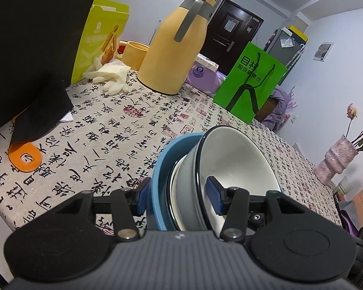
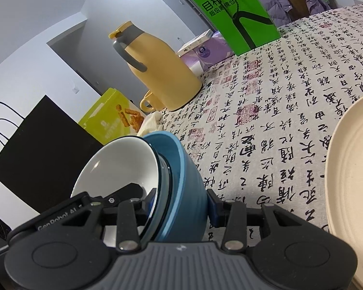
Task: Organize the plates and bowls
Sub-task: 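Lift the blue bowl stack with both grippers toward the cream plates, then carry the blue bowl stack over the cream plates with both grippers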
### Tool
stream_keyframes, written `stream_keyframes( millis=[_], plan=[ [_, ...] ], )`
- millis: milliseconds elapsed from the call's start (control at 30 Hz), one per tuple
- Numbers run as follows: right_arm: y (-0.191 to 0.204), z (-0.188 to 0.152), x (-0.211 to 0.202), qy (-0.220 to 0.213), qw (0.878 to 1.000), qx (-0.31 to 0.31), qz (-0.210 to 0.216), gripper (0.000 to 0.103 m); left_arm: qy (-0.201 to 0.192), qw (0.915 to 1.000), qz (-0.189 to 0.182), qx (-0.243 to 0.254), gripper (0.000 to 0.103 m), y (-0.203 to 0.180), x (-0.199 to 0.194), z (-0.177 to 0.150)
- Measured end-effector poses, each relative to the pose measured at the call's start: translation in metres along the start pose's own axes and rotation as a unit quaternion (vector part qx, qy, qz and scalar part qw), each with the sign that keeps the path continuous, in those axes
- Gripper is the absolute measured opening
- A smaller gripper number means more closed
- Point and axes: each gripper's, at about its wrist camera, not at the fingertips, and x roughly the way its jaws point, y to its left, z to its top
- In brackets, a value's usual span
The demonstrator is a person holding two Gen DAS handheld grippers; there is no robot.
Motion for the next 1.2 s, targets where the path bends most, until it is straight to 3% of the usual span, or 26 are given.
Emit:
stream_keyframes(
  millis=[1200],
  plan=[
    [-0.023,0.003,-0.044,-0.030,0.999,0.015,0.009,0.040,-0.011,0.9995,-0.011,0.029,0.049,-0.045,-0.013,-0.014]
  ],
)
